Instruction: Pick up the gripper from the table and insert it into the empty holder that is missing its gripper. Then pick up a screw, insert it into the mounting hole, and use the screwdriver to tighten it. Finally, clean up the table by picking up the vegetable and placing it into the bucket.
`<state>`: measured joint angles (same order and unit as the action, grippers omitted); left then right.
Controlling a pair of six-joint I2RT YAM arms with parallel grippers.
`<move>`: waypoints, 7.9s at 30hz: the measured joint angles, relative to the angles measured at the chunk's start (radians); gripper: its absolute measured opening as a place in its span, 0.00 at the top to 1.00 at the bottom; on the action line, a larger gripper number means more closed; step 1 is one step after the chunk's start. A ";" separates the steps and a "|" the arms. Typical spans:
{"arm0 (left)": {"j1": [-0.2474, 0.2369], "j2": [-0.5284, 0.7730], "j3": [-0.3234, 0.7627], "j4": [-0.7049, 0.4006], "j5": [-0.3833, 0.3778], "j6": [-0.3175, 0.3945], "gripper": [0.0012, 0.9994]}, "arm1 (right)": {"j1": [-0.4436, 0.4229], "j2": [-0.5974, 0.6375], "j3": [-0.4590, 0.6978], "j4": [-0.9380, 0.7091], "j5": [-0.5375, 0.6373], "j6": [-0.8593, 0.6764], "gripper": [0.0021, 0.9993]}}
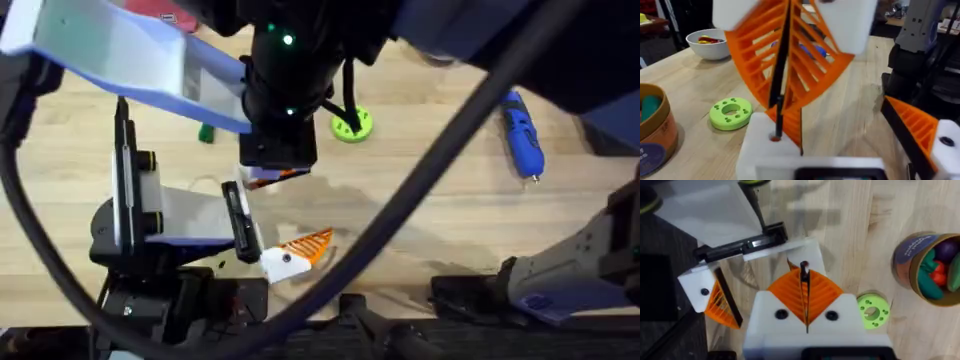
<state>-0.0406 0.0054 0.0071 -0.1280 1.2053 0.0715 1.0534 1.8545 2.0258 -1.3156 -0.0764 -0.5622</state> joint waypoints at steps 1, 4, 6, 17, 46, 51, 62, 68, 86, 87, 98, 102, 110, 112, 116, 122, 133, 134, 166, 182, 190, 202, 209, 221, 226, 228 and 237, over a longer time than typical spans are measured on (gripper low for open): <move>0.000 0.000 0.000 0.000 0.000 0.000 0.01 | 0.000 0.000 0.000 0.000 0.004 0.000 1.00; 0.000 0.000 0.000 0.000 0.000 0.000 0.01 | 0.000 0.000 0.000 0.001 0.011 0.000 1.00; 0.000 0.000 0.000 0.000 0.000 0.000 0.01 | 0.000 0.000 -0.001 0.002 0.013 0.000 1.00; 0.000 0.000 0.000 0.000 0.000 0.000 0.01 | 0.000 0.000 -0.022 0.002 0.023 0.000 1.00; 0.000 0.000 0.000 0.000 0.000 0.000 0.01 | 0.000 0.000 -0.057 0.040 0.023 0.008 1.00; 0.000 0.000 0.000 0.000 0.001 0.000 0.01 | 0.000 0.000 -0.060 0.042 0.024 0.008 1.00; 0.000 0.000 0.000 -0.002 0.000 -0.012 0.01 | 0.000 0.021 -0.060 0.054 0.023 0.017 1.00; 0.000 0.000 0.000 -0.002 0.000 -0.020 0.01 | 0.000 0.022 -0.060 0.055 0.023 0.024 1.00; 0.000 0.000 0.000 -0.002 0.003 -0.003 0.01 | 0.000 0.017 -0.068 0.071 0.024 0.080 0.01; 0.000 0.000 0.000 -0.001 0.003 -0.003 0.01 | 0.000 0.007 -0.070 0.073 0.024 0.091 0.01; 0.000 0.000 0.000 -0.002 0.003 -0.002 0.01 | -0.058 -0.306 -0.336 0.299 0.026 0.247 0.01; 0.000 0.000 0.000 -0.002 0.003 0.000 0.01 | -0.181 -0.442 -0.500 0.317 0.027 0.350 0.01; 0.000 0.000 0.000 -0.002 0.003 0.000 0.01 | -0.490 -0.693 -0.745 0.346 0.031 0.498 0.01; 0.000 0.000 0.000 -0.002 0.003 0.000 0.01 | -0.555 -0.756 -0.811 0.351 0.030 0.523 0.01; 0.000 0.000 0.000 -0.002 0.003 0.000 0.01 | -0.671 -0.829 -0.889 0.309 0.030 0.560 0.01; 0.000 0.000 0.000 -0.002 0.003 0.000 0.01 | -0.804 -0.840 -0.901 0.241 0.065 0.601 0.01; 0.000 0.000 0.000 -0.002 0.003 0.000 0.01 | -0.852 -0.840 -0.902 0.237 0.088 0.627 0.01; 0.000 0.000 0.000 -0.001 0.003 0.000 0.01 | -0.852 -0.840 -0.902 0.237 0.088 0.629 0.01; 0.000 0.000 0.000 0.020 -0.107 -0.217 0.99 | -0.852 -0.840 -0.902 0.229 0.091 0.669 0.01; 0.000 0.000 0.000 0.020 -0.120 -0.051 0.99 | -0.852 -0.840 -0.903 0.244 0.111 0.676 0.01; 0.000 0.000 0.001 0.020 -0.117 -0.007 0.99 | -0.887 -0.840 -0.903 0.242 0.140 0.693 0.01; 0.000 0.000 0.001 0.020 -0.117 0.001 0.99 | -1.181 -0.738 -0.865 0.265 0.144 0.646 0.01; 0.000 0.000 0.001 0.020 -0.117 0.001 0.99 | -1.326 -0.576 -0.807 0.327 0.146 0.548 0.01; 0.000 0.000 0.001 0.020 -0.117 0.003 1.00 | -1.397 -0.289 -0.806 0.492 0.153 0.414 0.01; 0.000 0.000 0.001 0.020 -0.117 0.003 1.00 | -1.397 -0.175 -0.806 0.545 0.155 0.393 0.02; 0.000 0.000 0.001 0.020 -0.117 0.003 1.00 | -1.397 -0.131 -0.806 0.566 0.155 0.386 0.02; 0.000 0.000 0.001 0.020 -0.117 0.003 1.00 | -1.396 -0.036 -0.801 0.625 0.203 0.317 0.09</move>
<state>-0.0406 0.0055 0.0078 -0.1081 1.0882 0.0747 -0.3428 1.8181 1.2245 -0.6905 0.1265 -0.2452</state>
